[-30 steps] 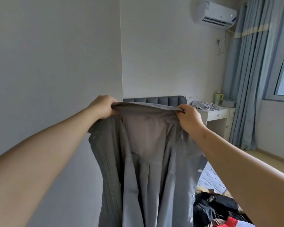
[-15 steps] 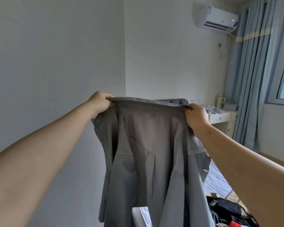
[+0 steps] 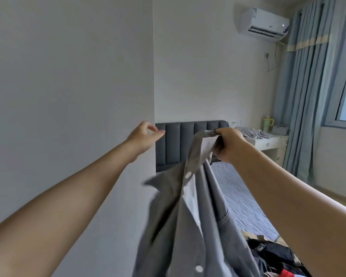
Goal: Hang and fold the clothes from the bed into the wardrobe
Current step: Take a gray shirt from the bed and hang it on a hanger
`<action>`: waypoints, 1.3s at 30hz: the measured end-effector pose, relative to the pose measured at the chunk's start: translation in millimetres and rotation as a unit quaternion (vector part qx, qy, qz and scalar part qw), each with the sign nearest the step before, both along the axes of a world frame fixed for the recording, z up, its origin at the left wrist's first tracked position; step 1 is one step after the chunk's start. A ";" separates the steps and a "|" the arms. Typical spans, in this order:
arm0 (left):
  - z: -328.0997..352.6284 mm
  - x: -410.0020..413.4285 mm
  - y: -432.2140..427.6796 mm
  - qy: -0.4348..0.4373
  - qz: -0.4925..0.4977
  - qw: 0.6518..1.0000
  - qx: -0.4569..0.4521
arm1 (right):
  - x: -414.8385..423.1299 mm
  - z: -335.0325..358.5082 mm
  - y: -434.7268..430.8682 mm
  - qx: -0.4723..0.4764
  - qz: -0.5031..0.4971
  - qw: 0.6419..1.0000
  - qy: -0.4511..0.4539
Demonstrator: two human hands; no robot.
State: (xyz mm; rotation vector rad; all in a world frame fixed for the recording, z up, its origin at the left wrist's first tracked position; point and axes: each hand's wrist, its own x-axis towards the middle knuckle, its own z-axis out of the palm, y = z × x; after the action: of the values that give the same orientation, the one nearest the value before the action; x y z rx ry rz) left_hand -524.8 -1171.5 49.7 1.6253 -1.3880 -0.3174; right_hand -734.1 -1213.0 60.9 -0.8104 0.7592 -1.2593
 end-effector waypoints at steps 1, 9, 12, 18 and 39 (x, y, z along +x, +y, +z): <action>0.8 -7.1 5.5 0.083 -0.114 0.989 0.036 | 4.0 -1.4 0.6 0.003 0.007 1.000 -0.021; -21.3 -25.4 19.9 -0.020 -0.267 0.945 0.186 | 26.0 -4.8 5.5 0.003 0.016 0.997 -0.080; -27.5 -21.2 22.5 -0.028 -0.307 0.938 0.158 | 32.4 -5.9 10.1 -0.002 0.029 0.996 -0.090; -41.4 -22.3 26.0 -0.046 -0.259 0.959 0.102 | 44.7 -10.4 22.1 -0.011 0.039 0.996 -0.081; -20.4 -10.6 62.2 0.317 -0.150 0.936 -0.032 | 50.0 -38.7 20.2 -0.210 0.125 0.952 0.184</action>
State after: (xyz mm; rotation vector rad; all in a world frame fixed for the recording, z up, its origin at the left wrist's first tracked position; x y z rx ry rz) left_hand -535.4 -1109.3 29.3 1.1022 -1.1134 -0.8828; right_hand -684.0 -1192.8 22.2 -1.4719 0.6606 -1.0636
